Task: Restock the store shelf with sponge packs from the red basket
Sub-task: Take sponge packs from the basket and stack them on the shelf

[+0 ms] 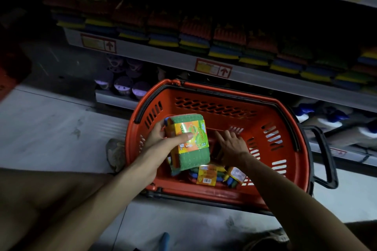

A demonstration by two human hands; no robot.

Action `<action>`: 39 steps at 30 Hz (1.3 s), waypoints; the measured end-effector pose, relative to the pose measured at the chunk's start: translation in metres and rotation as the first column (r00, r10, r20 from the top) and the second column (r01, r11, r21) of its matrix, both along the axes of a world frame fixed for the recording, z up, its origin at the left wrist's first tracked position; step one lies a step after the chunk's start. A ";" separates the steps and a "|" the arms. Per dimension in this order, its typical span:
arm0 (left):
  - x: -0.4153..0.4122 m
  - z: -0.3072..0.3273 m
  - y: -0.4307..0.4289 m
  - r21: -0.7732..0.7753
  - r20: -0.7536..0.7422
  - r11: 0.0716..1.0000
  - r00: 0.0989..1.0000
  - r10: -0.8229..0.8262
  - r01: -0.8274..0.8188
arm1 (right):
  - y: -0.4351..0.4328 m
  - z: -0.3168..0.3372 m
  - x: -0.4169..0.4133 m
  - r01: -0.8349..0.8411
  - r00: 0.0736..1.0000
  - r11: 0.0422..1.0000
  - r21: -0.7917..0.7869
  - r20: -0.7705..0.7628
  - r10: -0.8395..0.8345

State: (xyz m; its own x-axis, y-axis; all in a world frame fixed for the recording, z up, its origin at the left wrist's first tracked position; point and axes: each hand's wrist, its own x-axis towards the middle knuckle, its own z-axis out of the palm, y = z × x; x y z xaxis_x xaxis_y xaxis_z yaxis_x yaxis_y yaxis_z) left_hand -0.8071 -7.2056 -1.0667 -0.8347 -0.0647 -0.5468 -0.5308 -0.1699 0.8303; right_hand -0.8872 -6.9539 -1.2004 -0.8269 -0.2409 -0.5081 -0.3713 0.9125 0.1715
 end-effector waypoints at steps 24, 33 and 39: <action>-0.019 0.028 0.050 0.121 -0.035 0.992 0.998 0.045 -0.041 | 0.057 0.138 0.026 0.623 0.602 -0.130 -0.772 0.578 -0.550; -0.027 0.050 0.076 0.159 -0.064 0.987 0.998 0.031 -0.020 | 0.080 0.185 0.030 0.542 0.670 -0.144 -0.828 0.529 -0.520; -0.024 0.059 0.099 0.137 -0.119 0.987 0.990 -0.072 0.088 | 0.096 0.207 0.027 0.307 0.713 -0.040 -0.951 0.257 -0.652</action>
State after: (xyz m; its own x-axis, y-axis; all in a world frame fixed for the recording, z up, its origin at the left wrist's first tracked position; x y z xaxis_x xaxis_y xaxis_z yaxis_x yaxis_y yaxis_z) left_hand -0.8306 -7.1070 -1.0080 -0.8912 0.0761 -0.4471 -0.4512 -0.2503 0.8566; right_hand -0.8607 -6.8579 -0.9933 -0.9838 0.1646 -0.0709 0.1235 0.3356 -0.9339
